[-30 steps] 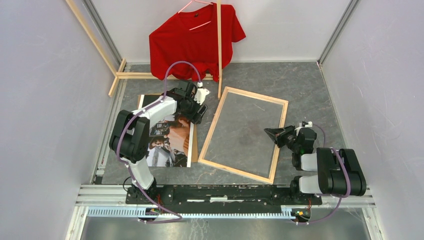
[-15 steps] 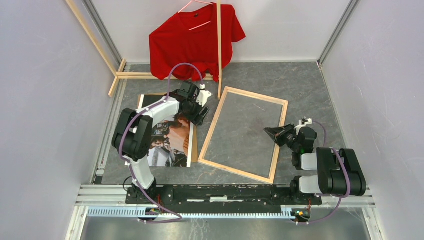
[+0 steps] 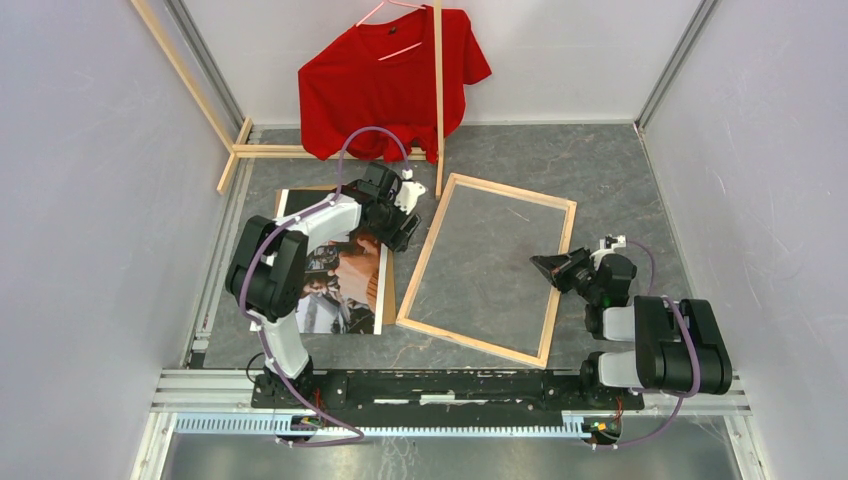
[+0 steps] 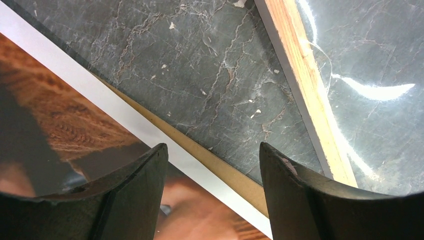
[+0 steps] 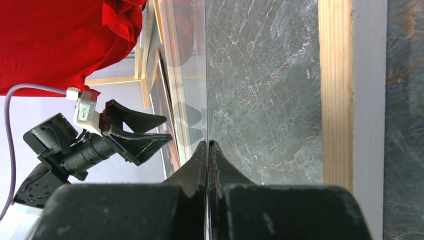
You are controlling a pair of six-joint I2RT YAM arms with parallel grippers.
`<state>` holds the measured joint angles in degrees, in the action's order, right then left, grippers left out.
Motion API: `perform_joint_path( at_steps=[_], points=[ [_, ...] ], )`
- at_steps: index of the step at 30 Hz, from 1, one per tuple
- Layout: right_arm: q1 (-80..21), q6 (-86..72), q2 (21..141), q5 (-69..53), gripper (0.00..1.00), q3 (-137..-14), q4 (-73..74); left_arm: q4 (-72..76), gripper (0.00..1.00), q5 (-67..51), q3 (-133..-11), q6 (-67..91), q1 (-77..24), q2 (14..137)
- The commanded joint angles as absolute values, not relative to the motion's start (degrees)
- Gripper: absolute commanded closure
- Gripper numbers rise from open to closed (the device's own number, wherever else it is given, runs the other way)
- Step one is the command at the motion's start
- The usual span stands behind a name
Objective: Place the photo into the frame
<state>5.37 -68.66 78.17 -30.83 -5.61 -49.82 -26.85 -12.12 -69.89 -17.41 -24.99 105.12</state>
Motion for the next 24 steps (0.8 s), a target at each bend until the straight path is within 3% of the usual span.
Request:
perform_joint_path(
  at_steps=[1, 24],
  points=[
    [6.12, -66.17, 76.32, -31.28, 1.00, -6.31, -49.69, -25.24, 0.27, -12.22, -69.79, -15.82, -25.34, 105.40],
    [7.57, -60.99, 74.95, -31.95, 1.00, -8.00, -45.21, -25.16, 0.28, -12.04, -70.15, -16.00, -25.89, 105.75]
  ],
)
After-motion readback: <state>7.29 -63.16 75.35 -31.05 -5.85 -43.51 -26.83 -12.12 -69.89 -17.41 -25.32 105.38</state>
